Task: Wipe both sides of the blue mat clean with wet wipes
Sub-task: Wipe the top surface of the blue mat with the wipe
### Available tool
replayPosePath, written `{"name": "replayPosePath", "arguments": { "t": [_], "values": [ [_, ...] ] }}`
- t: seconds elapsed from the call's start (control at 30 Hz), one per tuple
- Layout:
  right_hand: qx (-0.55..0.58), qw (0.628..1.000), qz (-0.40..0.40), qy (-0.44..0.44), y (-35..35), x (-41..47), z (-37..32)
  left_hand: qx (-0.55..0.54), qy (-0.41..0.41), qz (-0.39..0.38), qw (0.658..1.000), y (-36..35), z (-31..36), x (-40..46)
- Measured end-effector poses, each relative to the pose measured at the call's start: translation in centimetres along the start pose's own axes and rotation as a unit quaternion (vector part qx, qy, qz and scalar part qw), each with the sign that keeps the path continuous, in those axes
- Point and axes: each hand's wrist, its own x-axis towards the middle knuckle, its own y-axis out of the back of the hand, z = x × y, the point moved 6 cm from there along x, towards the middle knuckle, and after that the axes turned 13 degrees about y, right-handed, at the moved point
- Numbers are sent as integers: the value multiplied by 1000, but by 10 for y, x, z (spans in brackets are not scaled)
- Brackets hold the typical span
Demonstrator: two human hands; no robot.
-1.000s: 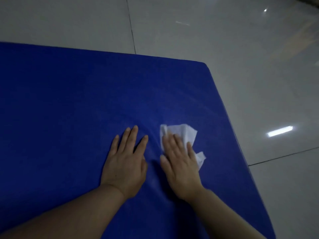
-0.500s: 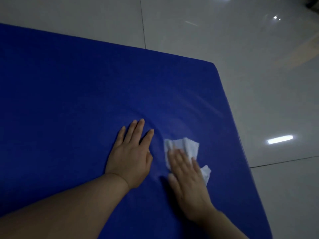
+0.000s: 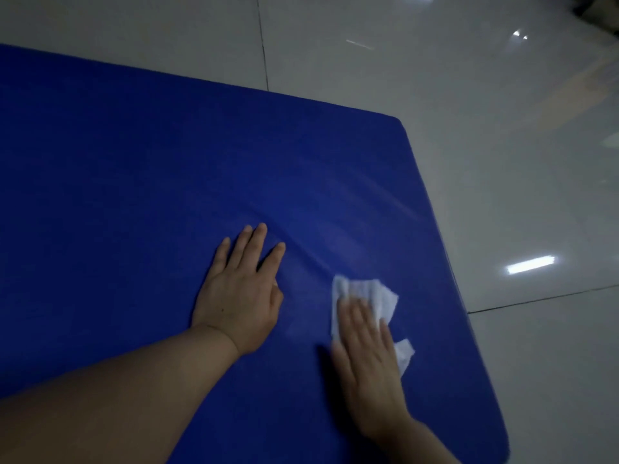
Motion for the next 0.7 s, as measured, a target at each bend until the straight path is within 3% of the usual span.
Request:
{"name": "replayPosePath", "arguments": {
  "t": [0.07, 0.27, 0.37, 0.5, 0.63, 0.7],
  "values": [
    [13, 997, -6, -71, 0, 9, 13, -23, 5, 1, 1000, 0, -2, 2],
    [17, 996, -32, -83, 0, 5, 13, -149, -3, -14, 989, 20, -6, -62],
    [7, 997, -22, -80, 1, 7, 10, -160, 29, -32, 986, 14, -17, -113],
    [42, 995, 4, -95, 3, 3, 2, -133, 19, -35, 990, 1, -18, -118],
    [36, 999, -16, -6, -21, -33, -56, -117, 19, -25, 993, 1, -16, -117],
    [7, 1000, -16, 17, -27, -52, -54, -113, 18, -11, 993, 1, -17, -119]
  ]
}}
